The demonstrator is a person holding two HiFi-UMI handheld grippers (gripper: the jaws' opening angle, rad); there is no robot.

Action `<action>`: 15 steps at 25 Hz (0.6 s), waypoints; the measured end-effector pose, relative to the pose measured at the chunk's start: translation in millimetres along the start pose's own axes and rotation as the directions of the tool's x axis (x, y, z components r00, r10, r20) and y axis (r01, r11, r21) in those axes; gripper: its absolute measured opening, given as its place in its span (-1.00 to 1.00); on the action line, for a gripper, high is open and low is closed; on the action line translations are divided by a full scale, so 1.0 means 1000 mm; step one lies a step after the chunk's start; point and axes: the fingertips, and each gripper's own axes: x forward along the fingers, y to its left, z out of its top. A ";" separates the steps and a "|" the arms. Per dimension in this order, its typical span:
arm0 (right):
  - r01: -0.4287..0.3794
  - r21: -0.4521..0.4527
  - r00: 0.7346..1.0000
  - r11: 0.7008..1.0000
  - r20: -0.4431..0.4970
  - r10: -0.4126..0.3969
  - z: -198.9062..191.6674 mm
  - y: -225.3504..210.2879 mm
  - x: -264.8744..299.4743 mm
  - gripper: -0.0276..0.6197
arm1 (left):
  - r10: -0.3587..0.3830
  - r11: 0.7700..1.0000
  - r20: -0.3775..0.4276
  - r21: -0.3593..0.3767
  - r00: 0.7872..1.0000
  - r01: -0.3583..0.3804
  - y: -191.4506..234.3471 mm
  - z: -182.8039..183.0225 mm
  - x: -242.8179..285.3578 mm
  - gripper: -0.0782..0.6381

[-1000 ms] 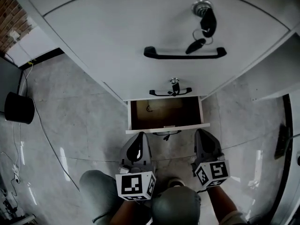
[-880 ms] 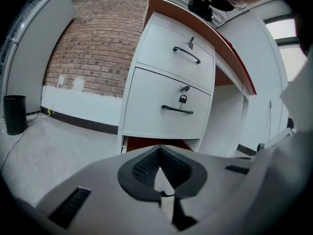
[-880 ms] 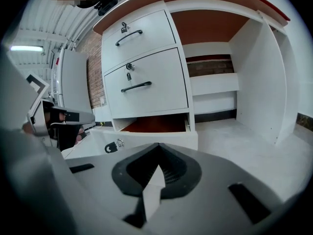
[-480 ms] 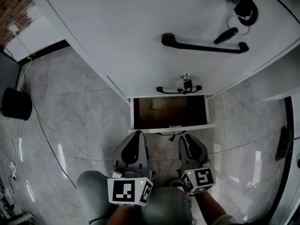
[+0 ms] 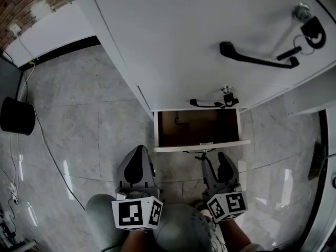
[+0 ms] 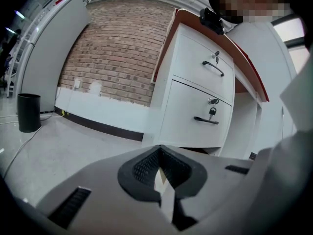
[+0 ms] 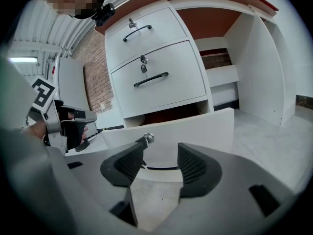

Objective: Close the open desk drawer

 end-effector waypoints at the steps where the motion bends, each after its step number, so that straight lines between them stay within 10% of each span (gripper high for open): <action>1: 0.004 -0.001 1.000 1.000 0.002 -0.004 0.001 0.001 -0.001 -0.29 | 0.005 1.000 0.003 -0.014 1.000 -0.005 0.004 0.001 0.000 -0.78; 15: 0.028 -0.003 0.999 1.000 -0.018 -0.028 -0.002 0.014 -0.015 -0.15 | 0.035 0.999 0.027 -0.008 0.999 -0.035 0.017 0.008 -0.001 -0.78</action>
